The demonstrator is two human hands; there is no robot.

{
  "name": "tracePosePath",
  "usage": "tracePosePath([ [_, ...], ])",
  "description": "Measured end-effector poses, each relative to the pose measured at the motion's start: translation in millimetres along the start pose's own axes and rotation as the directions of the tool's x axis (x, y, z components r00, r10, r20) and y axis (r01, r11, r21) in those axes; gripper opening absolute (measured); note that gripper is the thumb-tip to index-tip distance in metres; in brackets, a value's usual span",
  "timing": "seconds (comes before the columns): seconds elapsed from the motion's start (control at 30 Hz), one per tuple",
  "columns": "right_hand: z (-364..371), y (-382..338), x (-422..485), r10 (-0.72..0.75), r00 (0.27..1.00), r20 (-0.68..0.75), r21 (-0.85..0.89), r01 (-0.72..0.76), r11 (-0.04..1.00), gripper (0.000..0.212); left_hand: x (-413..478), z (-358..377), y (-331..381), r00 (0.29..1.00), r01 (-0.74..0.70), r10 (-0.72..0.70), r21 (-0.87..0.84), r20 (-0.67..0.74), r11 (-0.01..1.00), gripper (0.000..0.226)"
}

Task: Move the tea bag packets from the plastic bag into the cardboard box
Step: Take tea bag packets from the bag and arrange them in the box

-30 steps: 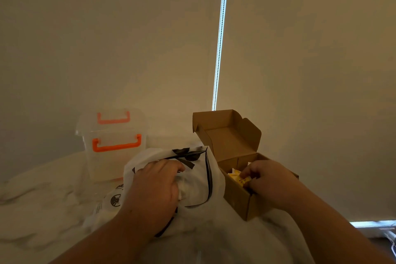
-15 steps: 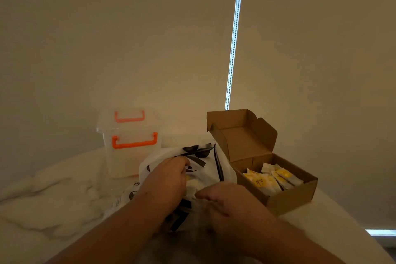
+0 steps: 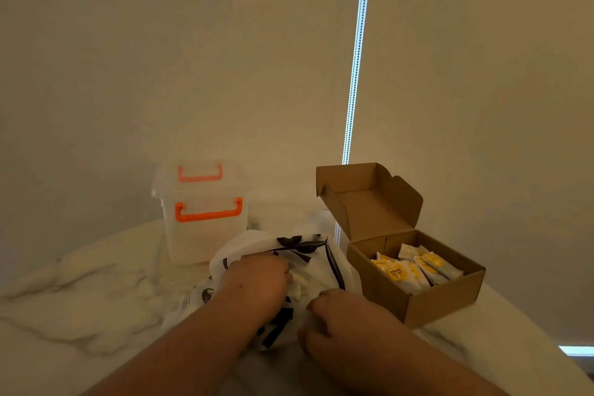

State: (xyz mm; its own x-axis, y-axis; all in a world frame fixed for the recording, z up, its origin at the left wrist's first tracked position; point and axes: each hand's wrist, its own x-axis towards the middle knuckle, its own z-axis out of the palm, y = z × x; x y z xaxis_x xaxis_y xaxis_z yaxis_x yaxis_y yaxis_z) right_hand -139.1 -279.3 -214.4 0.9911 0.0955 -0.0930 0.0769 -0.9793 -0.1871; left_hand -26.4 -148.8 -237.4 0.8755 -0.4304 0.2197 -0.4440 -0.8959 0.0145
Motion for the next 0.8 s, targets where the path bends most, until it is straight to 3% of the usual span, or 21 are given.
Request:
tracePosePath([
  [0.13, 0.8, -3.7, -0.9, 0.008, 1.0, -0.018, 0.009, -0.008, 1.0, 0.045, 7.7, 5.8, -1.4, 0.99, 0.042, -0.03, -0.078, 0.139, 0.996, 0.023],
  [0.33, 3.6, -7.0, -2.5, 0.037, 0.998, -0.058, 0.022, -0.036, 0.999, 0.043, 7.4, 2.5, -1.2, 0.978, 0.188, -0.149, -0.295, 0.148, 0.937, 0.026],
  [0.5, 3.8, -6.0, -3.5, 0.056, 0.994, -0.098, 0.112, -0.044, 0.993, 0.04, 5.3, 1.3, -3.8, 0.98, 0.192, -0.156, -0.383, 0.124, 0.904, 0.023],
  [0.67, -3.2, 1.7, -8.4, 0.05, 0.989, -0.141, 0.321, -0.003, 0.947, 0.037, -3.1, 2.3, -8.3, 0.993, 0.111, -0.108, -0.551, 0.039, 0.827, 0.012],
  [0.8, -4.8, 12.5, -10.0, 0.102, 0.967, -0.232, 0.433, 0.009, 0.901, 0.051, -12.5, -4.6, -8.5, 0.999, 0.025, -0.049, -0.647, -0.019, 0.762, 0.017],
])
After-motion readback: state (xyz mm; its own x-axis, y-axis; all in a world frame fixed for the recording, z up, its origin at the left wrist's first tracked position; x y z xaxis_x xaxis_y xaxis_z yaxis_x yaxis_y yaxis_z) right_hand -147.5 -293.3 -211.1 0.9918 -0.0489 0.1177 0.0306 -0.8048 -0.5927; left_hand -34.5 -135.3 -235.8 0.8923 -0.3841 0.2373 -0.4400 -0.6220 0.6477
